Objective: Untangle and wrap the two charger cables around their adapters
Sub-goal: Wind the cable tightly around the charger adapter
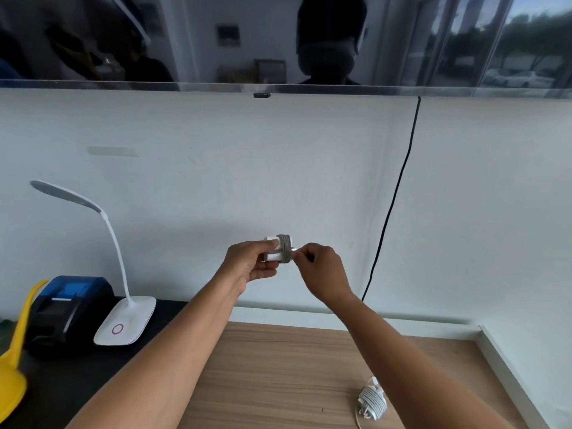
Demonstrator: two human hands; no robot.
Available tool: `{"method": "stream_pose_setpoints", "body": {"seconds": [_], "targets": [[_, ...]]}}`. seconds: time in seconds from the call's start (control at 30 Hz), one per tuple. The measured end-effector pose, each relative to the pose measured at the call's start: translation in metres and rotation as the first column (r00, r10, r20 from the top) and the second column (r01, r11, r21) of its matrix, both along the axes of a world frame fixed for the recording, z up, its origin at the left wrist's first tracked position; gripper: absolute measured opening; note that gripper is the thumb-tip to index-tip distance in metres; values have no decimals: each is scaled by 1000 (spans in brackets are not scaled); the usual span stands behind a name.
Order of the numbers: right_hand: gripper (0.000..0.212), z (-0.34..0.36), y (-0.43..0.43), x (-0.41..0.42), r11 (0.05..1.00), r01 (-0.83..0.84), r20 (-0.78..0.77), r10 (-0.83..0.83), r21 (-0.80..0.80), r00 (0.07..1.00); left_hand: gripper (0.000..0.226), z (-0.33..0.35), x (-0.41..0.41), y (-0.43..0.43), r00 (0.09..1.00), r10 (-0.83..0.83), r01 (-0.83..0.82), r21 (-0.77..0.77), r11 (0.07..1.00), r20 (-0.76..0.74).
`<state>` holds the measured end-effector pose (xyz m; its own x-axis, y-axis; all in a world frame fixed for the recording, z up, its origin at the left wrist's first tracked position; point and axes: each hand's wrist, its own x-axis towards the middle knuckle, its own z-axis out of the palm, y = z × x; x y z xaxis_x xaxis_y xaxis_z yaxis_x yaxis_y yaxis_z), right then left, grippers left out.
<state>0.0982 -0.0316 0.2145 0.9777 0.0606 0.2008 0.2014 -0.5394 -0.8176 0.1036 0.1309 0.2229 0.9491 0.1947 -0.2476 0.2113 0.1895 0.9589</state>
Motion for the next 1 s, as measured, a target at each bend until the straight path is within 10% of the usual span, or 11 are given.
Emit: {"method": "stream_pose_setpoints", "body": {"seconds": [0.47,0.6,1.0], "targets": [[17,-30,-9,4,981,-123,-109,140,149,984,30,13,-10,1,990,-139,138,-107,985,6],[42,-26,-18,17,996,-81,-88,83,25,993,37,16,-17,3,957,-288,288,-12,957,-16],[15,19,-28,31,931,-60,52,85,-361,995,29,9,-25,-3,925,-368,379,248,892,-88]]}}
